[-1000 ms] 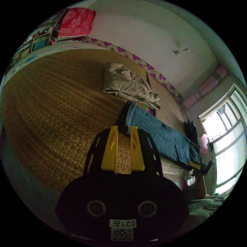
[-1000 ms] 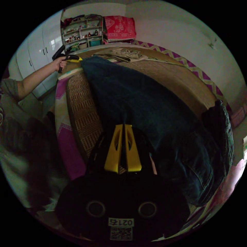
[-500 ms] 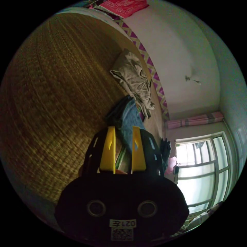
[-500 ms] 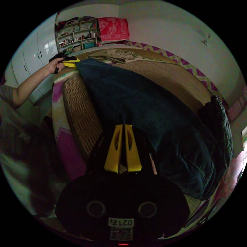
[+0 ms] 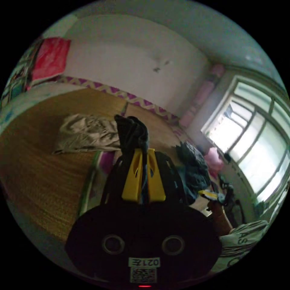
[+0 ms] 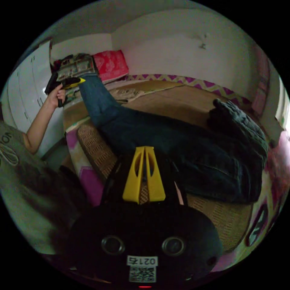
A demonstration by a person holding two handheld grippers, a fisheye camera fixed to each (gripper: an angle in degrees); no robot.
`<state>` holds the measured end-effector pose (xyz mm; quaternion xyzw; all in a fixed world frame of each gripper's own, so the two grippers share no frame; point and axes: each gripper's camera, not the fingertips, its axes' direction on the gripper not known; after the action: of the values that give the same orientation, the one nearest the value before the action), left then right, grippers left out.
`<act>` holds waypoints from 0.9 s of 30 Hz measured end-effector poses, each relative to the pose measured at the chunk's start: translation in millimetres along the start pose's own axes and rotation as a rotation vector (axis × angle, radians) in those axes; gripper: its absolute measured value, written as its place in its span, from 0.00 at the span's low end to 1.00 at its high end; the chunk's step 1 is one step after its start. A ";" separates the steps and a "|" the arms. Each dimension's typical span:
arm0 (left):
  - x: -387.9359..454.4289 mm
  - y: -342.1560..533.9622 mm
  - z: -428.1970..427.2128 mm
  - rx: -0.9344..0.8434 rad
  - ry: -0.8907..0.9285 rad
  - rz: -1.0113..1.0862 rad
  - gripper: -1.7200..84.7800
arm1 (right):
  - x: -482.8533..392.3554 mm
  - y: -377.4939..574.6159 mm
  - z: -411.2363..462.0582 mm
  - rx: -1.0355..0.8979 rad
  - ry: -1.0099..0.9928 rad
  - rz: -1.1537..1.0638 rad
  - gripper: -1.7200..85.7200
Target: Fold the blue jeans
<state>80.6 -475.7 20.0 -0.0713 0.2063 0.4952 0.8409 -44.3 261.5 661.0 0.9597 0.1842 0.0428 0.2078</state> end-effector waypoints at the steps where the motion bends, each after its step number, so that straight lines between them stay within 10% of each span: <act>1: 20.1 4.7 10.2 -0.009 -0.004 0.036 0.01 | 9.2 2.1 -14.9 0.021 -0.002 0.021 0.01; 12: 254.3 206.2 321.0 -0.454 -0.134 0.420 0.01 | 156.1 52.2 -203.5 0.152 0.044 0.275 0.01; 27: 331.8 314.4 425.6 -0.492 -0.068 0.519 0.02 | 394.9 33.3 -342.0 0.245 0.049 0.537 0.11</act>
<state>68.0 85.8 293.1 -0.2004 0.0642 0.7292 0.6511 279.2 511.0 988.2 0.9907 -0.0677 0.0970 0.0673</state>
